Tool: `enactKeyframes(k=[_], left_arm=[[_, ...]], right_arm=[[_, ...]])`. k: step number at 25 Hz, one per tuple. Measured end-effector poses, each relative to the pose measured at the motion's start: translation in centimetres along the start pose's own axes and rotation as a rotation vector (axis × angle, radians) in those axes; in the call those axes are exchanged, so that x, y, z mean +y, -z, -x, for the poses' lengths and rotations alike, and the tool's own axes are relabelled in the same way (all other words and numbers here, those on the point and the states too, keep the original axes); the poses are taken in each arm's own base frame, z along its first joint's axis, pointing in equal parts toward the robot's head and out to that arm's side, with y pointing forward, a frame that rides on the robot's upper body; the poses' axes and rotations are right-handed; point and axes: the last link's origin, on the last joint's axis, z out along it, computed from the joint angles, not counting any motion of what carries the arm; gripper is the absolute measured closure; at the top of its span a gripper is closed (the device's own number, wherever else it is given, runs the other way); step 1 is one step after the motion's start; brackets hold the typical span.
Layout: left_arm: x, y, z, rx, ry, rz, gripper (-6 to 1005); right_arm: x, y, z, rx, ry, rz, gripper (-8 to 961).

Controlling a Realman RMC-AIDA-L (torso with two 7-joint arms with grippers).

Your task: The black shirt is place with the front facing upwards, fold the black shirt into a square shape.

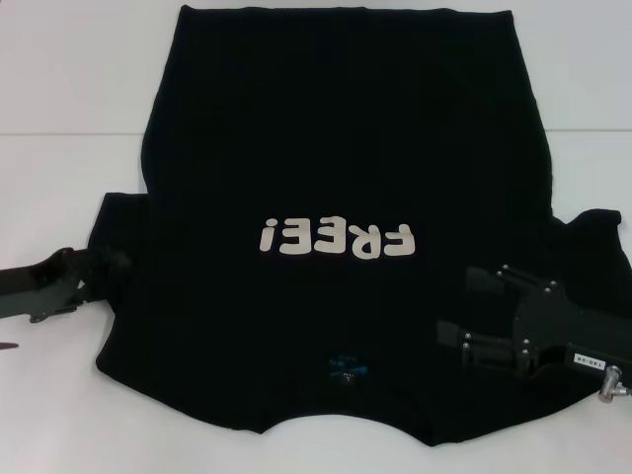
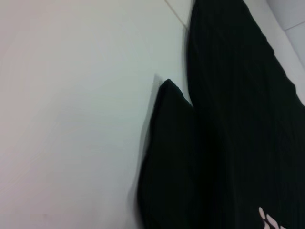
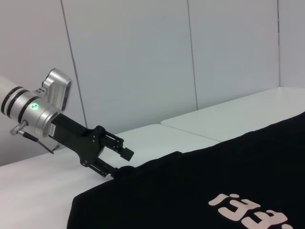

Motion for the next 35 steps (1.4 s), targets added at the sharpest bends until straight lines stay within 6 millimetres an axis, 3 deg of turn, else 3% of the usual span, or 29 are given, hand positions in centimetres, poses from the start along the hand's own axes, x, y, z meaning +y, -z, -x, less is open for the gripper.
enactKeyframes(k=[1, 6, 15, 20, 26, 35], left_arm=[[0.0, 0.0, -0.1, 0.004, -0.005, -0.005, 183], [-0.3, -0.1, -0.3, 0.018, -0.019, -0.029, 409], [-0.5, -0.5, -0.5, 0.022, -0.043, -0.068, 658], [-0.4, -0.5, -0.5, 0.018, -0.075, -0.072, 888], [-0.2, -0.6, -0.5, 0.042, -0.103, -0.060, 968], [-0.8, 0.6, -1.4, 0.095, -0.111, -0.080, 969]], right_arm=[[0.0, 0.0, 0.0, 0.000, 0.000, 0.000, 39], [0.0, -0.1, 0.1, -0.003, 0.001, 0.006, 39], [0.1, -0.1, 0.2, -0.007, 0.001, 0.008, 38], [0.1, -0.1, 0.2, -0.009, 0.000, 0.008, 38], [0.0, -0.1, 0.2, -0.011, -0.001, 0.005, 39], [-0.1, 0.0, 0.3, -0.022, -0.004, -0.003, 39]])
